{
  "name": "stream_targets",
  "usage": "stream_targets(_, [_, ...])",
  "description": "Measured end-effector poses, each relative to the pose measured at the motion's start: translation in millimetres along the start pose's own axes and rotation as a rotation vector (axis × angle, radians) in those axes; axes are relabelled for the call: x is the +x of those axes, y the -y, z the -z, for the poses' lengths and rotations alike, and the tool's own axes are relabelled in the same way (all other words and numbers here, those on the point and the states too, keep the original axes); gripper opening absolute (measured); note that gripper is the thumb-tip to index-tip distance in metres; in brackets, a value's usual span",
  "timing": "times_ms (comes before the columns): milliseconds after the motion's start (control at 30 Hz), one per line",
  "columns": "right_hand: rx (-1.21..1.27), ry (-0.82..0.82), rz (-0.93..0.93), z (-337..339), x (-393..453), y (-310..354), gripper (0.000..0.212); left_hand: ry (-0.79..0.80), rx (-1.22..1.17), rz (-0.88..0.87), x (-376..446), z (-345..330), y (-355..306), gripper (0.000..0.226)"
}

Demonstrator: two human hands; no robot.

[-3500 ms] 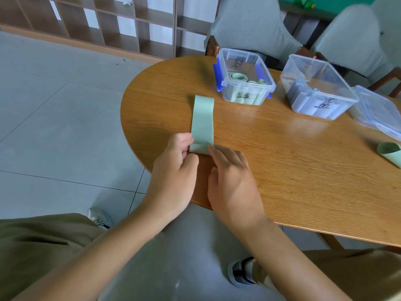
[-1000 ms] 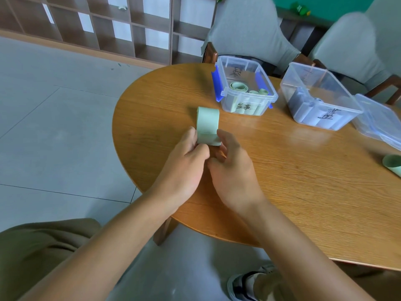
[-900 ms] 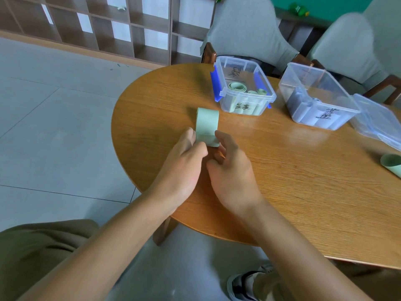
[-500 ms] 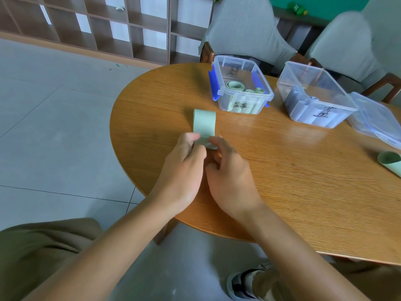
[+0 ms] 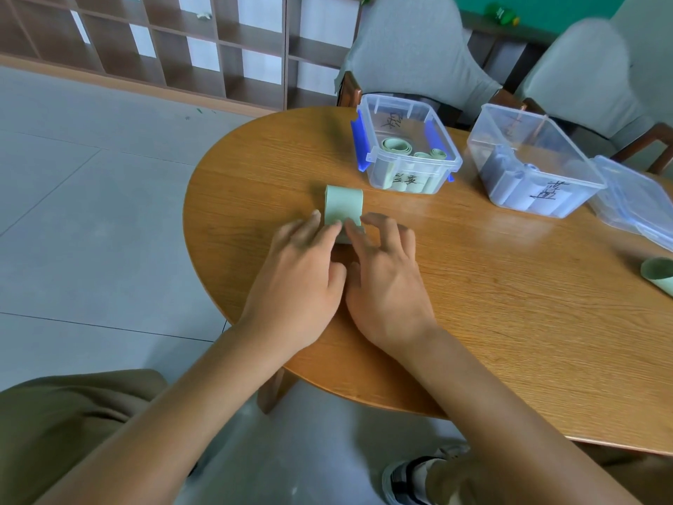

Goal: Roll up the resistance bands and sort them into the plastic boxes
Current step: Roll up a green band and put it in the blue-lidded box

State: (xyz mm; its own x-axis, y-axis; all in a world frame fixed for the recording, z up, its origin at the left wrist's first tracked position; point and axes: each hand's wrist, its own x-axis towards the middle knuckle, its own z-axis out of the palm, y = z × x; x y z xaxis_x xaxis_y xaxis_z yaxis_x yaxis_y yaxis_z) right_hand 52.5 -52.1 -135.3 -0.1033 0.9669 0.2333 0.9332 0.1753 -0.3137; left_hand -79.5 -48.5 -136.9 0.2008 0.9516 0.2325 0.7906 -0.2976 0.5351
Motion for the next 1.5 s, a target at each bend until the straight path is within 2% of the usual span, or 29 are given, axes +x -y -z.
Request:
stream_targets(133, [-0.11,-0.03,0.039,-4.9,8.3,-4.7,0.058,0.01,0.093,-0.011,7.4,-1.8,5.8,0.056])
stream_targets(267, [-0.039,-0.069,0.072,-6.6,7.6,-8.5,0.052,0.021,0.129,0.001,16.1,-2.6,9.9,0.062])
stream_targets(433, [-0.079,-0.045,0.097,-6.8,11.7,-9.5,0.056,0.032,0.087,0.022,23.1,-3.1,15.9,0.067])
stream_targets(533, [-0.162,-0.069,0.114,-6.4,16.5,-8.3,0.048,-0.002,0.035,0.033,25.1,-2.3,18.2,0.063])
stream_targets(633, [-0.182,-0.074,0.131,-6.6,22.0,-10.5,0.043,-0.044,-0.049,0.062,25.1,-1.5,17.6,0.073])
stream_targets(733, [-0.152,-0.069,0.148,-8.0,27.6,-13.6,0.048,-0.064,-0.067,0.062,23.5,-0.9,16.7,0.077])
stream_targets(800, [-0.109,-0.06,0.142,-8.5,30.3,-14.3,0.052,-0.065,-0.059,0.054,23.1,-1.0,16.7,0.076])
stream_targets(967, [-0.059,-0.05,0.147,-9.2,35.5,-14.1,0.046,-0.081,-0.036,0.04,23.6,-3.6,19.2,0.072])
stream_targets(1233, [-0.118,-0.024,0.129,-9.4,56.1,-16.5,0.052,-0.123,-0.024,0.01,24.4,-6.3,21.4,0.061])
stream_targets(1500, [-0.197,-0.008,0.122,-10.7,81.3,-19.1,0.05,-0.143,-0.044,0.03,25.7,-7.2,24.4,0.057])
